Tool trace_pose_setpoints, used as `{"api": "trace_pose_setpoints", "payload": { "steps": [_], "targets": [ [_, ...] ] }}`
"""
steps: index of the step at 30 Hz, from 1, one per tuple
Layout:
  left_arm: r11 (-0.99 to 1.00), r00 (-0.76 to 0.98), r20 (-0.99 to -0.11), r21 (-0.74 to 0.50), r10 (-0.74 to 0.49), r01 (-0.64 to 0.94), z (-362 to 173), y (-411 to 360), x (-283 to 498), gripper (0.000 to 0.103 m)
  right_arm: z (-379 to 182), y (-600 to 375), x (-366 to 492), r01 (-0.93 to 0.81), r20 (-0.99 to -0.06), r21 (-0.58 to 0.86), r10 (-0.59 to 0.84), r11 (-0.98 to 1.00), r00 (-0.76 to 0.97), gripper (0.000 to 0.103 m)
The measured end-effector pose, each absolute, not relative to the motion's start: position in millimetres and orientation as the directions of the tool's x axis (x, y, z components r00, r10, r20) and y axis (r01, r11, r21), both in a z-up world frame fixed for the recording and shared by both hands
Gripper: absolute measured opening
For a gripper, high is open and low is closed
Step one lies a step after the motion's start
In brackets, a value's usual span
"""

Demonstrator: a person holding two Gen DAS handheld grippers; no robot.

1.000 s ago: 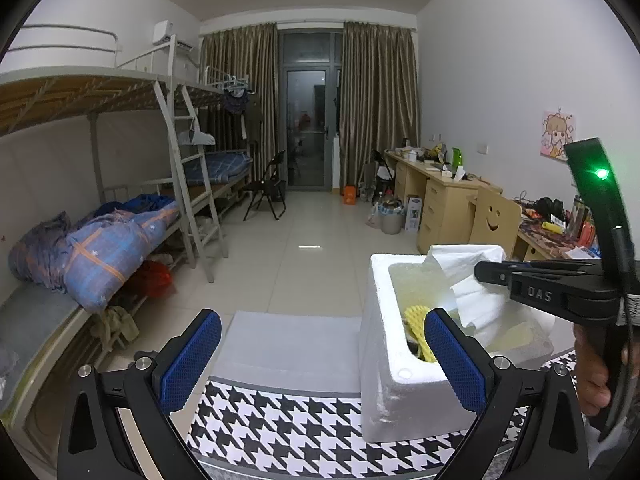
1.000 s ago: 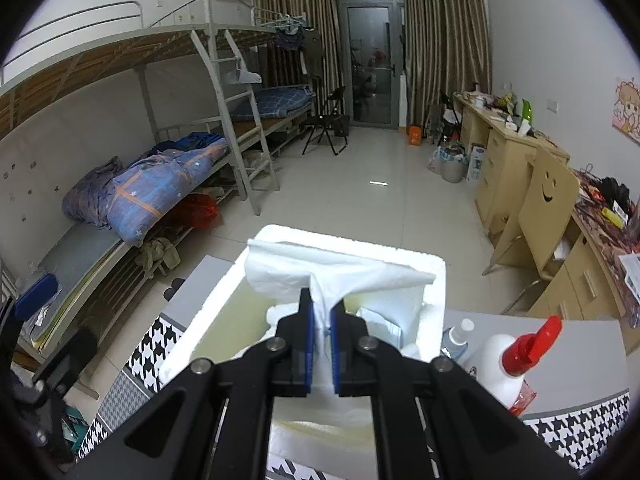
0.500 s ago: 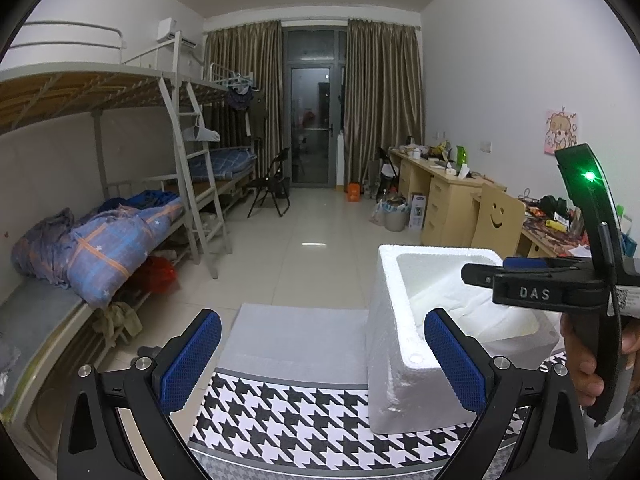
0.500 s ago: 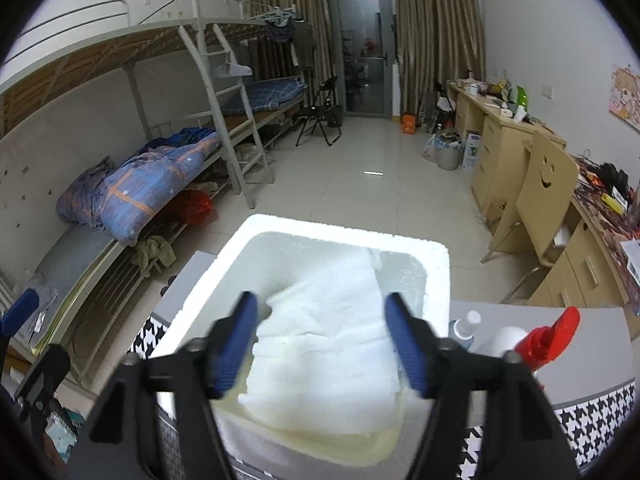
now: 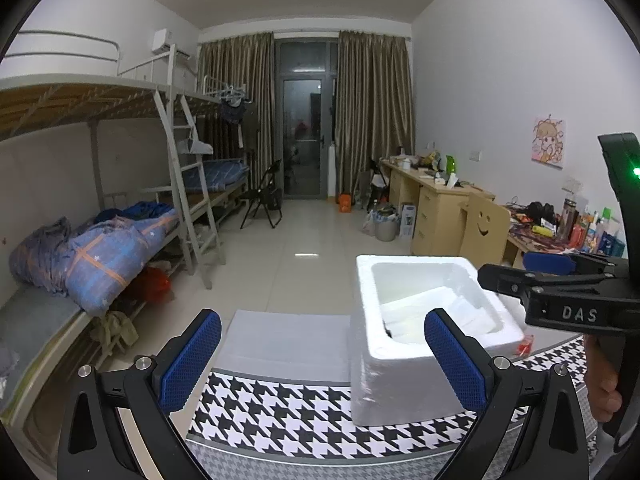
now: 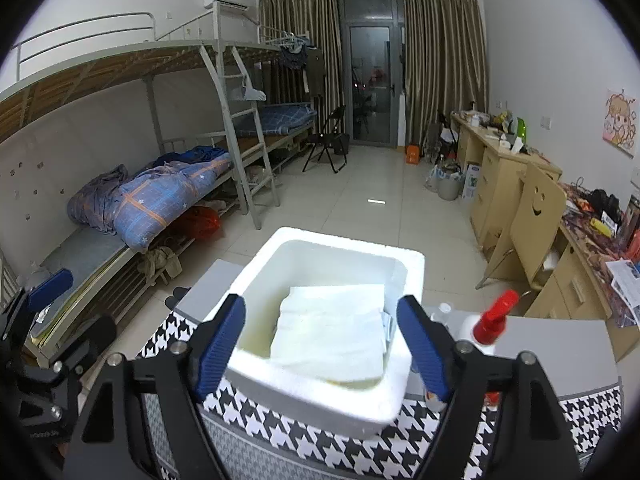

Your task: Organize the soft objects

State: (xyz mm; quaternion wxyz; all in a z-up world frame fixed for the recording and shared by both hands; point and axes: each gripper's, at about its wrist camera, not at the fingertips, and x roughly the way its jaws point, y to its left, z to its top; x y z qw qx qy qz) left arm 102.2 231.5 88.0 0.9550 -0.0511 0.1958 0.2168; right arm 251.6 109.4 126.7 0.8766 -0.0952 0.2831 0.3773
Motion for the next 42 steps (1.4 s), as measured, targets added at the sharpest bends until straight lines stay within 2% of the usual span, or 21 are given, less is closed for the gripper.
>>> {"api": "trace_pose_setpoints", "payload": {
  "steps": [6,12,25,42],
  "targets": [
    [0.911,0.842,-0.379,0.009,0.385,-0.413,97,213,91,0.102,131,84,226,-0.688,-0.52,0.021,0.596,0.725,0.612,0.084],
    [0.923,0.862,-0.354,0.008,0.363,-0.385,104,193,74,0.102,138,60,203,-0.684,-0.484,0.012,0.602,0.73,0.635,0.095],
    [0.948,0.898,-0.313,0.02,0.309,-0.319,113,157,38,0.102,137,18,160,-0.656,-0.435,-0.011,0.587,0.754,0.682,0.095],
    [0.968,0.931,-0.274,-0.007,0.241,-0.252,109,121,-2,0.102,123,-19,109,-0.62,-0.417,-0.033,0.553,0.784,0.721,0.095]
  ]
}}
